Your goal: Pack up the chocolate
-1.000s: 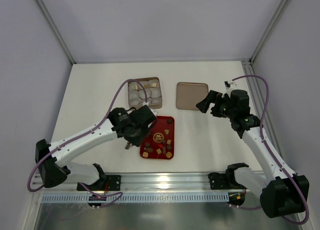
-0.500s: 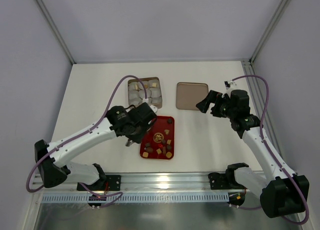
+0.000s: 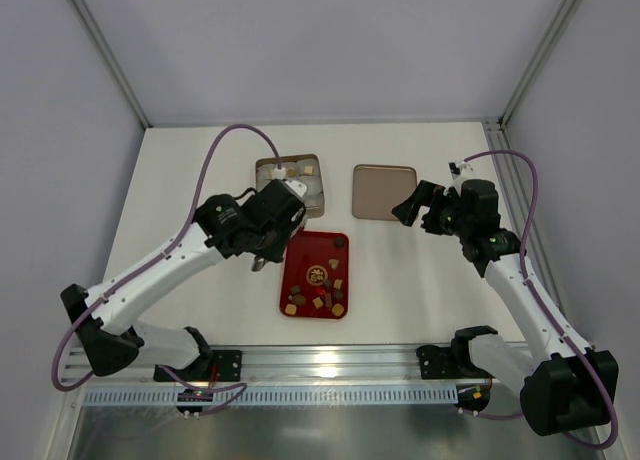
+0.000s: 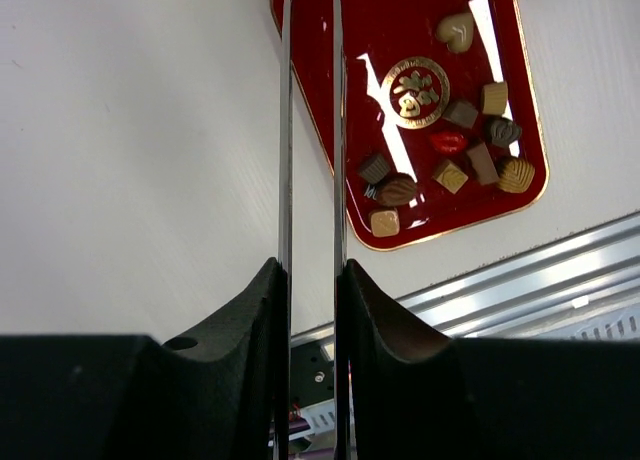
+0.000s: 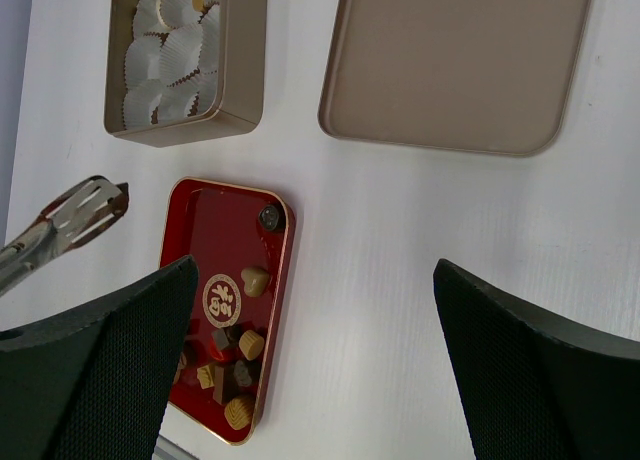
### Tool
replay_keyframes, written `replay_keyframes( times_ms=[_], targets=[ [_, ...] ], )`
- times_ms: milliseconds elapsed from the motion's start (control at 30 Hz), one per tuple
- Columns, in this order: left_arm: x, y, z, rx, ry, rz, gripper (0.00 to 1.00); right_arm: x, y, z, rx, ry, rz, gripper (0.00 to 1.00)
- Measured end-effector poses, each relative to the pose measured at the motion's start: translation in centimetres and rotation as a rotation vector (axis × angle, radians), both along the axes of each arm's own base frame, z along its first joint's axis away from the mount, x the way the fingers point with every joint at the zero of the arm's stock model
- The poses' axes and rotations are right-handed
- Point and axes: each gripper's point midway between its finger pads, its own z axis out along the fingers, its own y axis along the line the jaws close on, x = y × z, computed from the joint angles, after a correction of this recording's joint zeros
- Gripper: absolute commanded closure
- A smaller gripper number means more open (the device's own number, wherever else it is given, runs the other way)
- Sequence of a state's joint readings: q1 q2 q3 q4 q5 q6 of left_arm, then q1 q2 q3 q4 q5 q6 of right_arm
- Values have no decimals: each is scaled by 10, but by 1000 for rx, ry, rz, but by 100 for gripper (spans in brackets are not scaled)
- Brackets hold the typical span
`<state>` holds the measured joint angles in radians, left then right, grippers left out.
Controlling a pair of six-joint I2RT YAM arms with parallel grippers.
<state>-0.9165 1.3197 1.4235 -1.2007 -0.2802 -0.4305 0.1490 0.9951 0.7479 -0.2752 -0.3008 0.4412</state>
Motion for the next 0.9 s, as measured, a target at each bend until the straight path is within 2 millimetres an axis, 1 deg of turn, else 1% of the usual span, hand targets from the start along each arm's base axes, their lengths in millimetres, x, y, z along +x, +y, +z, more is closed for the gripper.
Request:
replay_keyframes(
  times_ms=[100, 200, 433, 533, 700, 767, 900],
  targets=[
    [16, 3, 9, -14, -24, 40, 73, 0, 0, 0, 0, 0, 0, 0],
    [34, 7, 15, -18, -41, 83, 72, 0, 0, 0, 0, 0, 0, 0],
    [80, 21, 16, 5, -67, 179, 73, 0, 0, 0, 1, 0, 1, 0],
    [99, 26, 11, 26, -67, 212, 73, 0, 0, 0, 1, 0, 1, 0],
    [129, 32, -4, 67, -53, 254, 73, 0, 0, 0, 1, 0, 1, 0],
    [140, 34, -11, 91, -51, 267, 73, 0, 0, 0, 1, 0, 1, 0],
    [154, 35, -24, 134, -45, 275, 74, 0, 0, 0, 1, 0, 1, 0]
  ],
)
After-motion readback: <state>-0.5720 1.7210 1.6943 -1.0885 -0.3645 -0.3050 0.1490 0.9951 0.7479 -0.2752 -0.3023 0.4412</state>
